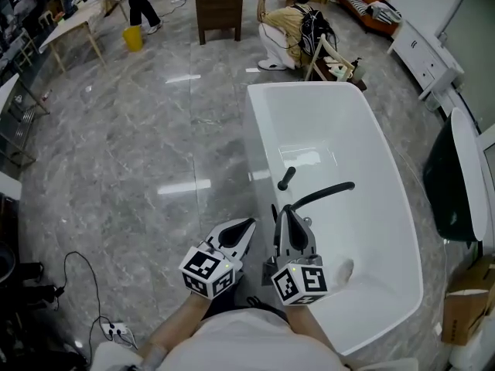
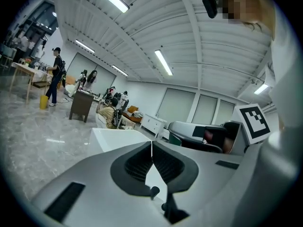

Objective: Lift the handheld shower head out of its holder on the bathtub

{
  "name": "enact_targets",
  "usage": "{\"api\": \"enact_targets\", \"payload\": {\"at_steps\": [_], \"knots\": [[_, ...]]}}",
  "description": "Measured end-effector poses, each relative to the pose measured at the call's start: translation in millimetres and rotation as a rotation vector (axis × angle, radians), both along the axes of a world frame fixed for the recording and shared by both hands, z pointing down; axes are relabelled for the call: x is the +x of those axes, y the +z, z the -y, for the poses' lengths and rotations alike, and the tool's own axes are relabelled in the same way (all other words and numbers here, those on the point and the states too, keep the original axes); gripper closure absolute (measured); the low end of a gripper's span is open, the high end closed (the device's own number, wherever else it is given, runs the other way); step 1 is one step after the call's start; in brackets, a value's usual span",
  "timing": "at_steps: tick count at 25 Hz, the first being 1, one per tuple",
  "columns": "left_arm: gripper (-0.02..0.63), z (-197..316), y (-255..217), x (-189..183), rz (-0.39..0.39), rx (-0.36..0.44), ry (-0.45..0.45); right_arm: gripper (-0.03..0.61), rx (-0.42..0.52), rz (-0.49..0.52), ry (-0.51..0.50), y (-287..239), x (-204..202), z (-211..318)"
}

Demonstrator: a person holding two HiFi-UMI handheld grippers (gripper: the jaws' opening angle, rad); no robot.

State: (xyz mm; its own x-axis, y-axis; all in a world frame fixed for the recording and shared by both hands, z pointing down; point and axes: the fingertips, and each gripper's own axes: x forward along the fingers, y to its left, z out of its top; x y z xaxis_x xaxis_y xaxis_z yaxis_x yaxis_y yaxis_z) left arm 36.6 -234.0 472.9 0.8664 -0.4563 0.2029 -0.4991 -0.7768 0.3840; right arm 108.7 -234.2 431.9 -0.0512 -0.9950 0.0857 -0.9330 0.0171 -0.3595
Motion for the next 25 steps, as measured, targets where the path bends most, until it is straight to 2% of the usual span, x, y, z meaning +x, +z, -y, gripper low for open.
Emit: {"api": "enact_targets", "payload": {"at_steps": [9,17,25], "knots": [[0.6,33,1,-1,-0.012,0.002,0.039,0.56,-0.001,-0.005,0.038,3,-2,31],[0.6,68,-4,1,-0.035,0.039,0.077,0.56,0.068,-0.031,0.16,-12,11,56],[0.6,89,-11,15,-0.064,0.05,0.101,0.555,0.12,-0.065,0.156,-26,14,69]]}}
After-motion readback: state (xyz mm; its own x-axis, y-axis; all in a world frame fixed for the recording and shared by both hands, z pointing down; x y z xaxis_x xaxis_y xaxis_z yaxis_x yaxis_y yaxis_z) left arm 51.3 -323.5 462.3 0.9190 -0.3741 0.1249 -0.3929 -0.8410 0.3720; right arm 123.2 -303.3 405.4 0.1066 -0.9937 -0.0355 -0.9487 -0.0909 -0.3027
